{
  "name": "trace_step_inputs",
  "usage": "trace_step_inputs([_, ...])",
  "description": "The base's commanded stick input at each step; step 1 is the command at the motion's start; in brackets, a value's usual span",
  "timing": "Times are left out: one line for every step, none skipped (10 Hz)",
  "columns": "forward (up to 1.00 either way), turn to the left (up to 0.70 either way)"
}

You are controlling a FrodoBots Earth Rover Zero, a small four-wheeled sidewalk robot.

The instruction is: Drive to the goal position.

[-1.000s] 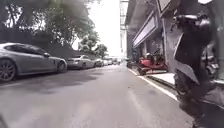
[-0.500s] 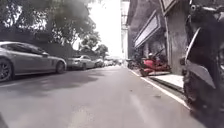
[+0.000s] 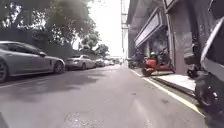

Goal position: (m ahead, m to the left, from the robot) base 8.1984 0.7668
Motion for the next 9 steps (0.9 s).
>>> trace_step_inputs([0.45,0.0])
trace_step_inputs([0.45,0.0])
trace_step_inputs([0.45,0.0])
trace_step_inputs([0.45,0.0])
trace_step_inputs([0.45,0.0])
trace_step_inputs([0.45,0.0])
trace_step_inputs([0.45,0.0])
trace_step_inputs([0.45,0.0])
trace_step_inputs([0.45,0.0])
